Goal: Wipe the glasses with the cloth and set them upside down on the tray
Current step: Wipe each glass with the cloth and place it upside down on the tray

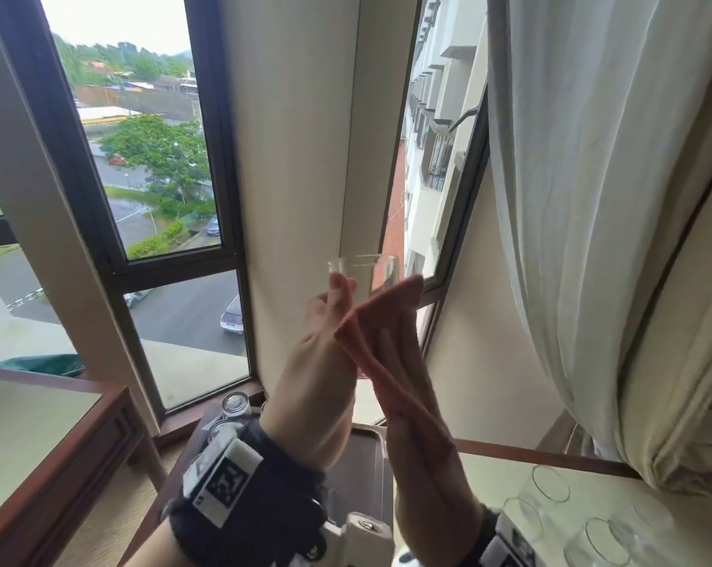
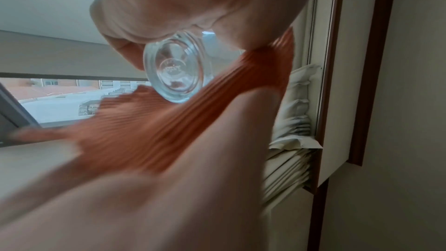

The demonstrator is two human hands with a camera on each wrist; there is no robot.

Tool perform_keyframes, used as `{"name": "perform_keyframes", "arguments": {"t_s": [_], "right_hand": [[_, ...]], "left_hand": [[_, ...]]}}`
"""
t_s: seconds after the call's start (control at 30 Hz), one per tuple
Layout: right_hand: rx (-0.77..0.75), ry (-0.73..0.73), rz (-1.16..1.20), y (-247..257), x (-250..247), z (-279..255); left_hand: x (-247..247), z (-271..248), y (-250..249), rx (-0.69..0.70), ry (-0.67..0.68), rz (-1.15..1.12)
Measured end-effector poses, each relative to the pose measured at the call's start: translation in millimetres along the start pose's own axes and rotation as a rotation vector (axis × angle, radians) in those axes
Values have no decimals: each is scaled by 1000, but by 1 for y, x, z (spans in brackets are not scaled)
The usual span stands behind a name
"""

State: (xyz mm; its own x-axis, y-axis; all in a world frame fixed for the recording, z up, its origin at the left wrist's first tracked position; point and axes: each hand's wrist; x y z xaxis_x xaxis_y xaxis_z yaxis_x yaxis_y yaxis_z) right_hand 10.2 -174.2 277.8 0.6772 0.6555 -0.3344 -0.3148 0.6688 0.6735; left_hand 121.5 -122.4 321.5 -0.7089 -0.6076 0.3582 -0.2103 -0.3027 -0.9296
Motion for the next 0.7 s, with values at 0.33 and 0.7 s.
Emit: {"name": "perform_keyframes", "arguments": {"t_s": [0.33, 0.7], "right_hand": [[686, -147, 335, -22, -21, -5], [-99, -30, 32, -1, -1, -10]], "left_hand": [[15, -25, 2, 52, 159, -5], [9, -9, -16, 3, 3, -59]]}}
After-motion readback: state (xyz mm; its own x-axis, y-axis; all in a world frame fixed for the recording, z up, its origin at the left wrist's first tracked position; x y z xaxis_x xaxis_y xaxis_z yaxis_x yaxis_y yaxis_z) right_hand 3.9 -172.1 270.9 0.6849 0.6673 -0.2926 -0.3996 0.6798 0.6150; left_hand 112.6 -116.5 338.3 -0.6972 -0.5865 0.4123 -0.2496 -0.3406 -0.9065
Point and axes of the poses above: each hand's wrist, its own z-axis towards the middle knuckle, its own x-axis out of the palm, y = z × x, and after that the axes turned 1 degree about -z, right-handed
